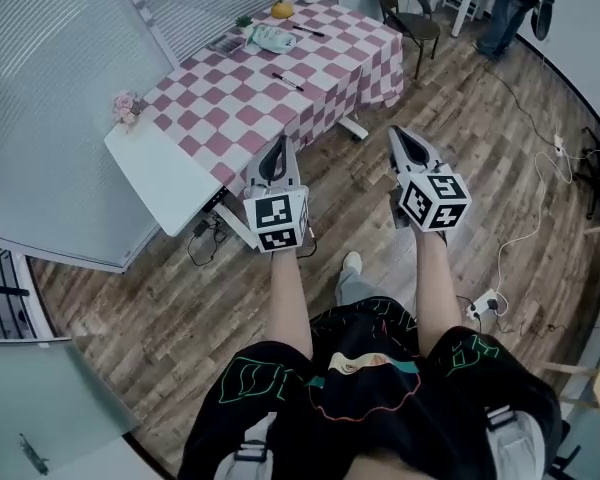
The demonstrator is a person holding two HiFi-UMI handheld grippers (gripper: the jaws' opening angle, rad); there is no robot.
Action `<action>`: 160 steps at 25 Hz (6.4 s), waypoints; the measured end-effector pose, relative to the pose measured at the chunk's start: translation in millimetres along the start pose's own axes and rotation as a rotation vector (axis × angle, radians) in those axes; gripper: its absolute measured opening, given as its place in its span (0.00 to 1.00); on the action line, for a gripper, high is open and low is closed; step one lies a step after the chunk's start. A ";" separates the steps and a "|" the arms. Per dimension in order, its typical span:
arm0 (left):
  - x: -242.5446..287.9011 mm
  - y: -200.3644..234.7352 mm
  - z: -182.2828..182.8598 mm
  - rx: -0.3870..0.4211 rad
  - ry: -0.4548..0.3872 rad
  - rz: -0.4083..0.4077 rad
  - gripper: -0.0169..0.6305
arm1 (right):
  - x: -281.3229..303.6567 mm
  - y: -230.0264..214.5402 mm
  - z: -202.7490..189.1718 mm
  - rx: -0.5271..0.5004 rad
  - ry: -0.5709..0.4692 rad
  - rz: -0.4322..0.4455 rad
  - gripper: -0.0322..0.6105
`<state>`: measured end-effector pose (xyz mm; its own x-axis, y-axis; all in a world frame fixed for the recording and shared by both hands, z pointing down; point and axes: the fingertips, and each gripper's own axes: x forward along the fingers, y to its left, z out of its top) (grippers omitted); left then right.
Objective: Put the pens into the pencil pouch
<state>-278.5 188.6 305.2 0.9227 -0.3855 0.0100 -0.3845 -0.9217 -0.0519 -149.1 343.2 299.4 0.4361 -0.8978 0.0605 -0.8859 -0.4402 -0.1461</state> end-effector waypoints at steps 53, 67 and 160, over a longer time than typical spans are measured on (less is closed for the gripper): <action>414.2 138.3 -29.7 -0.093 -0.035 0.257 0.02 | 398.8 -255.6 -22.4 0.074 0.149 0.042 0.03; 452.4 273.2 -31.2 -0.146 -0.068 0.394 0.15 | 582.3 -190.2 1.3 -0.059 0.119 0.189 0.03; 551.8 321.5 -96.7 -0.169 0.240 0.833 0.05 | 759.7 -226.2 -33.0 -0.069 0.286 0.610 0.03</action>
<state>104.2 -324.7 390.6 0.3172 -0.9160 0.2454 -0.9459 -0.3244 0.0119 377.5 -239.7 411.0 -0.1955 -0.9489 0.2478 -0.9725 0.1549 -0.1741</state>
